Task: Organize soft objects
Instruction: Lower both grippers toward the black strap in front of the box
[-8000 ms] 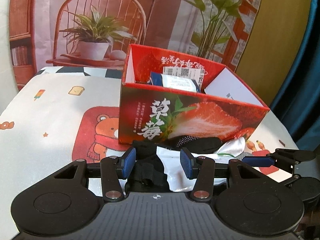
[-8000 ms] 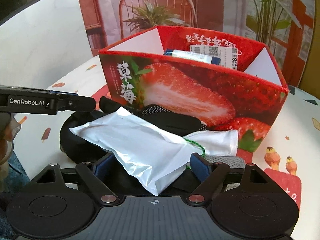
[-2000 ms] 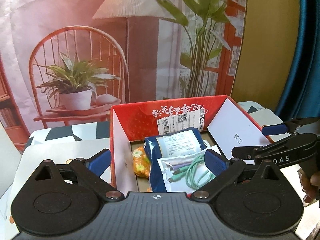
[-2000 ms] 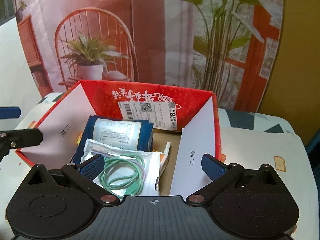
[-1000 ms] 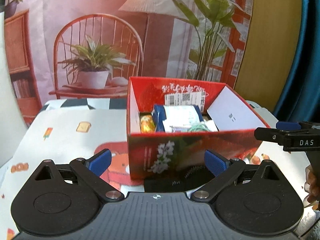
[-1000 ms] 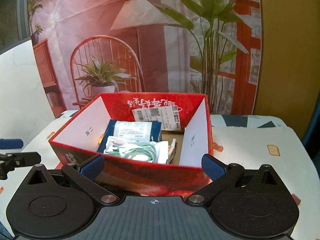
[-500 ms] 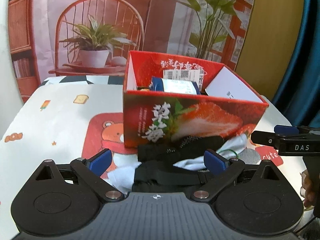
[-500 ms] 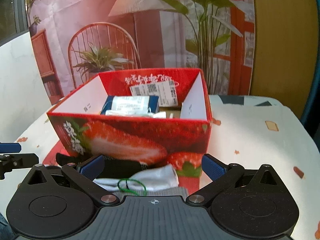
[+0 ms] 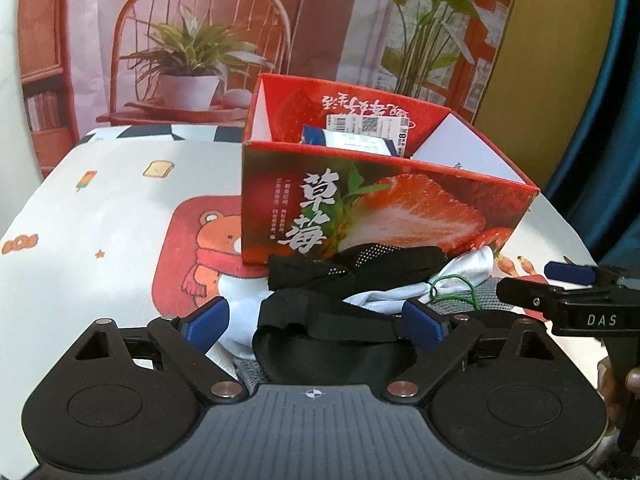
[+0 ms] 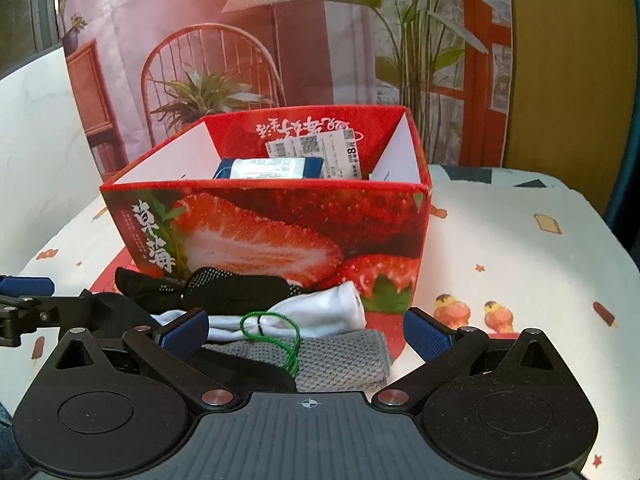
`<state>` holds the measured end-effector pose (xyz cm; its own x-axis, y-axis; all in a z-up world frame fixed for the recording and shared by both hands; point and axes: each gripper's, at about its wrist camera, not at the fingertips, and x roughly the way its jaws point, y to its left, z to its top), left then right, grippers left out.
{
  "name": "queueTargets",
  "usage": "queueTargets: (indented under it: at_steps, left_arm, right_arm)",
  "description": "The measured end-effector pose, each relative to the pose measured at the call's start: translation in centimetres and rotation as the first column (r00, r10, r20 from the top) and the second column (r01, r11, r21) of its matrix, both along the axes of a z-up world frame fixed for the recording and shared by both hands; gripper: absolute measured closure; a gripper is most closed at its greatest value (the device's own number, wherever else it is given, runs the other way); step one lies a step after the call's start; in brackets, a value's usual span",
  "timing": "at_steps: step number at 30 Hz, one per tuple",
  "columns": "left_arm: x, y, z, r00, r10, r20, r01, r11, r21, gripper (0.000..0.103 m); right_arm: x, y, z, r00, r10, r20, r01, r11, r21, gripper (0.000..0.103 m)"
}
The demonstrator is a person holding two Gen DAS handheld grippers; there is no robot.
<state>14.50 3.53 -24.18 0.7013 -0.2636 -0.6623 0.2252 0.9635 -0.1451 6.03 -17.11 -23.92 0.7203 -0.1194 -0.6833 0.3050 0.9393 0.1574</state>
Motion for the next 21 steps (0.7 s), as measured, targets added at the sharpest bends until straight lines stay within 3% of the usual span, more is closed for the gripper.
queueTargets:
  at_steps: [8, 16, 21]
  left_arm:
    - [0.0, -0.2, -0.2, 1.000, -0.014, -0.010, 0.014, 1.000, -0.014, 0.016]
    - [1.0, 0.4, -1.3, 0.998, 0.004, -0.062, -0.005, 1.000, -0.015, 0.040]
    - [1.4, 0.7, -2.6, 0.992, 0.002, -0.129, -0.005, 1.000, -0.024, 0.045]
  right_arm:
    - [-0.2, 0.0, -0.5, 1.000, 0.008, -0.012, -0.007, 0.999, 0.037, 0.002]
    - [-0.2, 0.8, -0.5, 0.998, 0.053, -0.020, -0.052, 0.997, 0.052, 0.006]
    - [-0.2, 1.3, -0.6, 0.997, 0.068, -0.035, -0.066, 0.996, 0.064, 0.006]
